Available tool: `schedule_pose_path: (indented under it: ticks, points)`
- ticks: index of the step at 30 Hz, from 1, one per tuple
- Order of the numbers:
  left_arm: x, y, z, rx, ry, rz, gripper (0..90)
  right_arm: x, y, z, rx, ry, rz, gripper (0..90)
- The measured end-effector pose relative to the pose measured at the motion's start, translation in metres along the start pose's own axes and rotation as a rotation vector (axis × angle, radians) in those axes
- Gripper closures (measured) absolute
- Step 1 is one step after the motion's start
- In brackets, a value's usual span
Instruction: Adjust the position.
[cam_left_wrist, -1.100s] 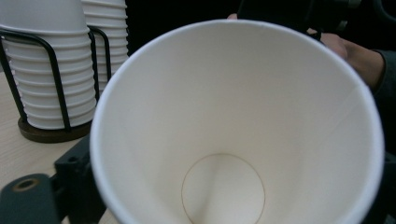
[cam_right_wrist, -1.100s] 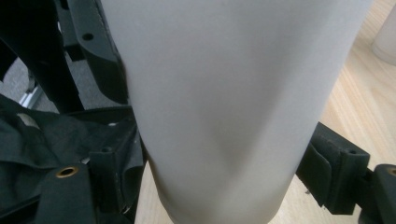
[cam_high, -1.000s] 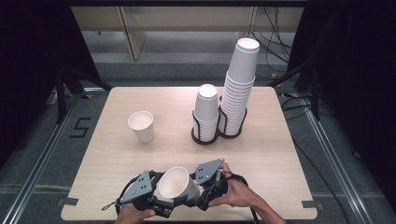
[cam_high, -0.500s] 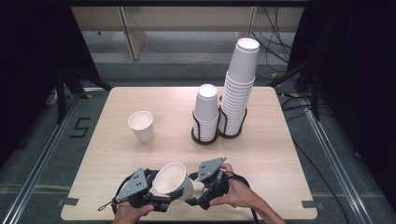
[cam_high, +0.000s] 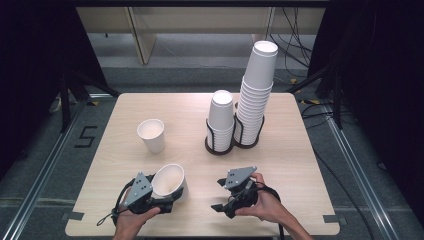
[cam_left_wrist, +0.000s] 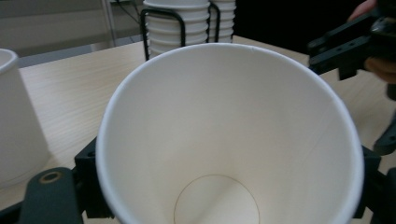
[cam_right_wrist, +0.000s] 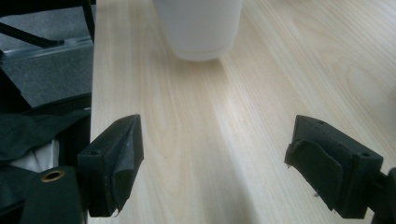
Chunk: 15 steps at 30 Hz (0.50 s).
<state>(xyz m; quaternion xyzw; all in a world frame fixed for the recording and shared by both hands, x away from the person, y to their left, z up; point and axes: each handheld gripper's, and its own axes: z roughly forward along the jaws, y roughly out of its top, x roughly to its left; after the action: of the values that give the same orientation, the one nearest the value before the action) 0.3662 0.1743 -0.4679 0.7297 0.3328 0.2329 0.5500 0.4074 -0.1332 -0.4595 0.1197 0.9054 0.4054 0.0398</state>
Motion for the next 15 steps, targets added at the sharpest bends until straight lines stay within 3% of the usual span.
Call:
schedule_pose_path:
  ticks: [7, 15]
  points:
    - [0.011, -0.001, -0.004, 0.007, 0.081, -0.013, 17.1, 0.0, -0.007, -0.003, 0.007, -0.015, 0.017, 18.8]
    - [0.022, -0.001, -0.008, 0.003, 0.135, -0.037, 17.0, -0.002, -0.013, -0.007, 0.008, -0.036, 0.047, 19.2]
